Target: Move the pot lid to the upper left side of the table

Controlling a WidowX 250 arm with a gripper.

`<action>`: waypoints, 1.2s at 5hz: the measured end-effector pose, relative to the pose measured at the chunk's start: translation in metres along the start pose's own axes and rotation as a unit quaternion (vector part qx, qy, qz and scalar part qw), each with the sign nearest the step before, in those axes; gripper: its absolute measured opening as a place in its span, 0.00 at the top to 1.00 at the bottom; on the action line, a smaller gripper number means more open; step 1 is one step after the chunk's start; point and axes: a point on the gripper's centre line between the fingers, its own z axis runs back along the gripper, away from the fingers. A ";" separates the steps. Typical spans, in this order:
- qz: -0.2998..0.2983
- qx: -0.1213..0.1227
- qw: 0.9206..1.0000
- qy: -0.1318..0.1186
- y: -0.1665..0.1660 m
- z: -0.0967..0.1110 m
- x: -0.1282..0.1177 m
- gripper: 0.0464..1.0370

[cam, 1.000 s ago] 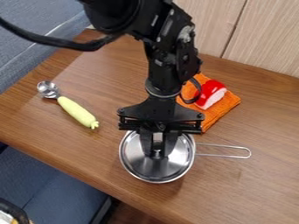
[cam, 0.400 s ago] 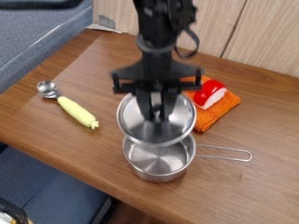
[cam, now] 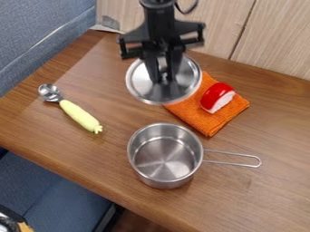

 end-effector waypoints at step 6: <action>0.124 0.107 0.986 0.022 0.048 -0.113 0.148 0.75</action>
